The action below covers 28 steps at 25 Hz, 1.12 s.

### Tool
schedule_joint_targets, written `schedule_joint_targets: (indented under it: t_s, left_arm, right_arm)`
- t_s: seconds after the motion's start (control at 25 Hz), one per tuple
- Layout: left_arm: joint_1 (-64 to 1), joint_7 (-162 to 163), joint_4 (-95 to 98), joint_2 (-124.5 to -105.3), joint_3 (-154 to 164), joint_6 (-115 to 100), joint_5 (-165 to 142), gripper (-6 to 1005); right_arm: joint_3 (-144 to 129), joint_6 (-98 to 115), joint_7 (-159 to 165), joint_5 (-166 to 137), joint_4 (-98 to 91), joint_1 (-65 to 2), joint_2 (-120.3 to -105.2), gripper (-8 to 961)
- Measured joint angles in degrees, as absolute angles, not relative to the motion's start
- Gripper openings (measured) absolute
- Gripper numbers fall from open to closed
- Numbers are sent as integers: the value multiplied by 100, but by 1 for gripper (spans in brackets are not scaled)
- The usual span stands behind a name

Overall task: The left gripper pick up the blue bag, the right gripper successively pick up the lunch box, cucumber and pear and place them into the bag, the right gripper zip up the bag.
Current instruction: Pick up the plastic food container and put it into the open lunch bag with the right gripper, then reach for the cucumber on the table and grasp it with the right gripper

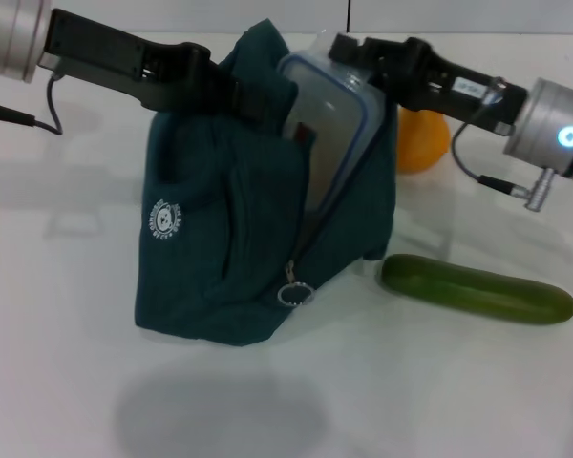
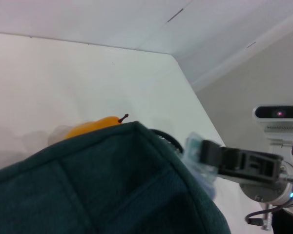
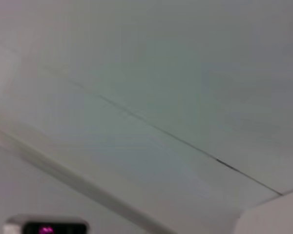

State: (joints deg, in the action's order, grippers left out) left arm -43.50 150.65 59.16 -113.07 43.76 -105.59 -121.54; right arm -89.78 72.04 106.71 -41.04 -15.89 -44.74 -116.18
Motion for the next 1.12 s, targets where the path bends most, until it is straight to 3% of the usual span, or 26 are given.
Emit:
schedule_joint_targets:
  t_s: [0.52, 0.84, 0.96, 1.12]
  left_arm:
    - [-4299, 15021, 5906, -11312, 4377, -10518, -12155, 42]
    - [-4219, 15008, 5906, -11302, 4377, -10518, -12155, 42]
    - [-4195, 14988, 5914, -11298, 4377, -10518, -12155, 42]
    - [-4099, 14985, 5959, -11275, 4377, -10520, -12118, 42]
  right_arm:
    - [-10032, 6553, 10539, -3594, -1928, -4464, -11613, 242]
    - [-9723, 7051, 9923, -3594, -1941, -4255, -11551, 259]
    - [-9536, 7360, 9729, -3598, -1944, -4158, -11456, 265]
    - [-9035, 7718, 9284, -3623, -1986, -3858, -11322, 398]
